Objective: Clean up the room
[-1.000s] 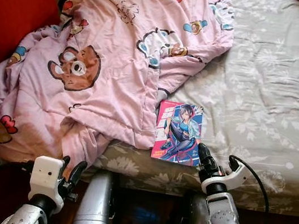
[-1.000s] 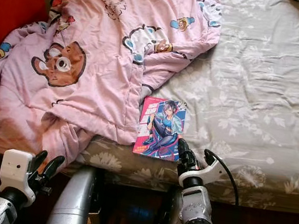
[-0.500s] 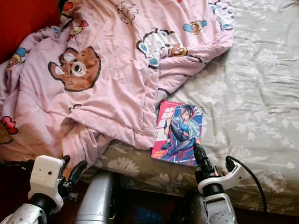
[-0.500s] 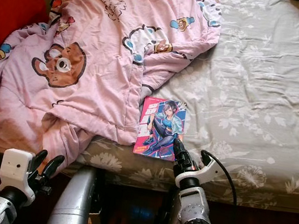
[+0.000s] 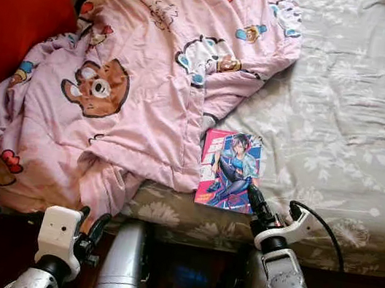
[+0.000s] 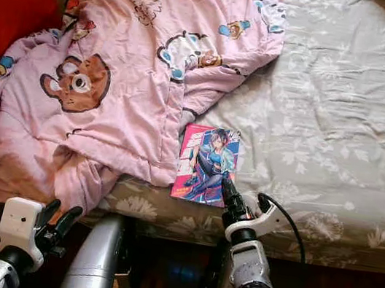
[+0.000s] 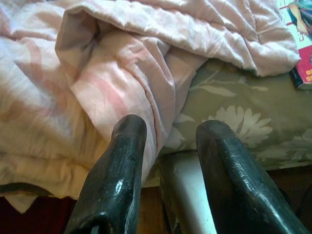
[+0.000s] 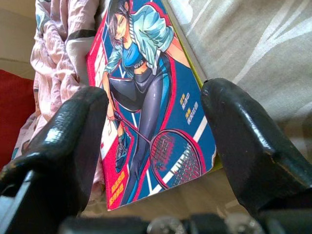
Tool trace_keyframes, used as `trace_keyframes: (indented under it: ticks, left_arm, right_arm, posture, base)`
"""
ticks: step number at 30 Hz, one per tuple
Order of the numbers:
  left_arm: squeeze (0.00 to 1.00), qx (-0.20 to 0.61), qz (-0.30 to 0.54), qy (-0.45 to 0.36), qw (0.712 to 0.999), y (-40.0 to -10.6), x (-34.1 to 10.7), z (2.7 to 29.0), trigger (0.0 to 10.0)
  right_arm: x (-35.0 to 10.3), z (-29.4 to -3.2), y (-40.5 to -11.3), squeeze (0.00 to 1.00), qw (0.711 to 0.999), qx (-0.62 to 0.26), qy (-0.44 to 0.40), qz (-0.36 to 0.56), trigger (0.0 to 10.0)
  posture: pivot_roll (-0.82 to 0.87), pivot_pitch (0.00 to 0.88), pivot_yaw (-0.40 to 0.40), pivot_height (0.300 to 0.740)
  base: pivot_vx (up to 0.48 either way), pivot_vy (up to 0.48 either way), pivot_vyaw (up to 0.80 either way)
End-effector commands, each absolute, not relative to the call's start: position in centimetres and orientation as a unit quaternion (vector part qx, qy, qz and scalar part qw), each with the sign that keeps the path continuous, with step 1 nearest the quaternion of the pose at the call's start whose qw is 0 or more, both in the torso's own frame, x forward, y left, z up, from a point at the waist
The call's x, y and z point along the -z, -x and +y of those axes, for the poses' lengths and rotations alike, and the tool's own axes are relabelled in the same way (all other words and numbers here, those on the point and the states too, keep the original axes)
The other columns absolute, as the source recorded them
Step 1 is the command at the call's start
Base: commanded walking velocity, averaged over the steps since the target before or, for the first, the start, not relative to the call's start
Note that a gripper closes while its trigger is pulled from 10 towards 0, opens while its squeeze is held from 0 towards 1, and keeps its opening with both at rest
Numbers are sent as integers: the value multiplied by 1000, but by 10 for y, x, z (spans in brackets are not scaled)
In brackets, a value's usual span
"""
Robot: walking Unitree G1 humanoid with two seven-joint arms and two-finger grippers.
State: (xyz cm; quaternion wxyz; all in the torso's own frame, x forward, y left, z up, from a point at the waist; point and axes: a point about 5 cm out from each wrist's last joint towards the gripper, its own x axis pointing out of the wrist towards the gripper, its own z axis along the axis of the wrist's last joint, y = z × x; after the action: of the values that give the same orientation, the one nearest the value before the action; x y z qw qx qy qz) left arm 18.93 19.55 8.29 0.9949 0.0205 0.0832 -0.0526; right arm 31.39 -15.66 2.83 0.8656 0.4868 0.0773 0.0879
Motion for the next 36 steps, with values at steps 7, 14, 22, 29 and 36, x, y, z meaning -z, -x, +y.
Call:
trace_keyframes:
  ticks: [7, 14, 22, 29, 36]
  left_arm:
    - [0, 52, 102, -37, 993, -181, -80, 200, 10000]
    - [0, 55, 104, -38, 992, -180, -80, 199, 10000]
    - [0, 56, 108, -39, 992, -176, -81, 199, 10000]
    - [0, 50, 112, -44, 992, -170, -84, 204, 10000]
    - [0, 46, 115, -46, 991, -169, -85, 206, 10000]
  right_arm:
    - [-10, -155, -300, 0, 857, -60, -500, 114, 10000]
    - [-5, -155, -296, 0, 850, -50, -509, 124, 10000]
    - [6, -151, -285, 0, 835, -47, -525, 159, 10000]
    - [10, -160, -281, 0, 814, -10, -562, 148, 10000]
    - [4, -170, -288, 0, 805, 19, -580, 126, 10000]
  posture:
    - [250, 362, 96, 596]
    - [253, 369, 102, 596]
    - [259, 383, 106, 596]
    - [274, 404, 115, 596]
    - [277, 412, 117, 596]
  base:
    - [0, 0, 0]
    - [0, 0, 0]
    - [0, 0, 0]
    - [0, 0, 0]
    - [0, 0, 0]
